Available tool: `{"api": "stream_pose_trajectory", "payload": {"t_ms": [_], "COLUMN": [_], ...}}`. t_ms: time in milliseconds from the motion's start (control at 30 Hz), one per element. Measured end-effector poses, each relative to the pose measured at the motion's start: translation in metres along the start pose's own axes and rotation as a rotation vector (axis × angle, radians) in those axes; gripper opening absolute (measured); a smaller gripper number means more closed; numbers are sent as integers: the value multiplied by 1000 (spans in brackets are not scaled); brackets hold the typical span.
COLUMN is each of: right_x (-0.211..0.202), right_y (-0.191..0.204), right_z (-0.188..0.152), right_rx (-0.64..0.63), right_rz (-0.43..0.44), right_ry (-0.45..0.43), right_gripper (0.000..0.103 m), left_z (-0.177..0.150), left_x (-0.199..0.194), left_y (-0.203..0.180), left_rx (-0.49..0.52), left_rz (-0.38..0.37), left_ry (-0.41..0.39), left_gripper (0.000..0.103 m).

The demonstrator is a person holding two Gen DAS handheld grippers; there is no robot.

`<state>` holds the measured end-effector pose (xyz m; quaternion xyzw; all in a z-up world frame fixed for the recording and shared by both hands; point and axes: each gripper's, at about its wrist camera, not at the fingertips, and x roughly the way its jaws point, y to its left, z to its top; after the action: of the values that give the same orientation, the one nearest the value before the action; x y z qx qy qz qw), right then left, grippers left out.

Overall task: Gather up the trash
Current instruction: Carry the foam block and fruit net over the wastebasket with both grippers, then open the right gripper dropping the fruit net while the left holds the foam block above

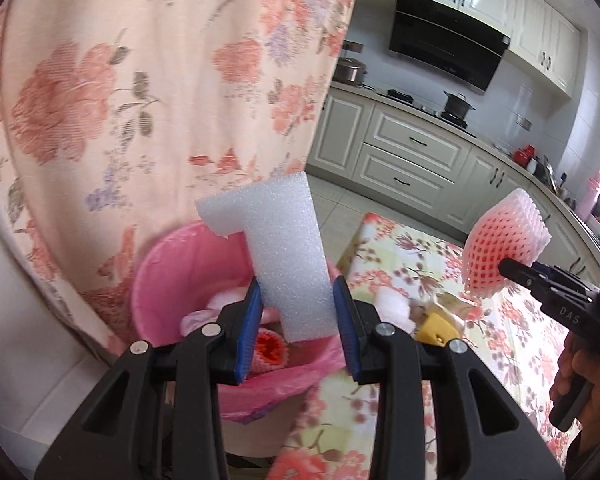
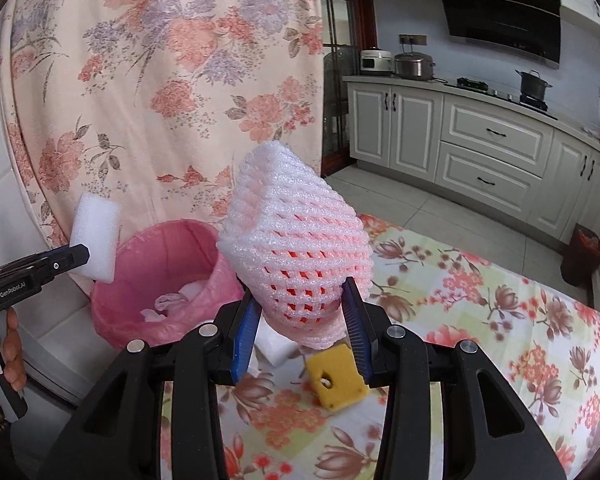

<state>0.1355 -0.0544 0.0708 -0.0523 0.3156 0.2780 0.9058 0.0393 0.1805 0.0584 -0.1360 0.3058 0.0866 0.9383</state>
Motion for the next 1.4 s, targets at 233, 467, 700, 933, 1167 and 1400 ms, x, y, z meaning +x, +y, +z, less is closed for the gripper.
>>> {"api": "stream_pose_trajectory", "payload": {"t_ms": [233, 467, 700, 933, 1167, 1400], "right_x": [25, 56, 91, 117, 133, 134], "right_y": [48, 88, 111, 121, 120, 110], "right_z": [22, 33, 38, 42, 43, 40], "right_rx": [-66, -122, -155, -178, -186, -171], "right_rz": [65, 108, 135, 137, 110, 99], "right_ry": [15, 49, 99, 137, 152, 159], "right_gripper": [39, 39, 40, 41, 59, 64], "left_z": [-5, -6, -7, -8, -8, -8], "left_x": [-3, -3, -2, 3, 8, 15], "left_y": [31, 50, 59, 63, 66, 66], "left_rx": [-37, -62, -78, -90, -96, -99], "left_rz": [26, 38, 35, 33, 33, 34], "left_ry": [-11, -18, -14, -5, 7, 15], "left_gripper": [35, 35, 35, 35, 35, 35]}}
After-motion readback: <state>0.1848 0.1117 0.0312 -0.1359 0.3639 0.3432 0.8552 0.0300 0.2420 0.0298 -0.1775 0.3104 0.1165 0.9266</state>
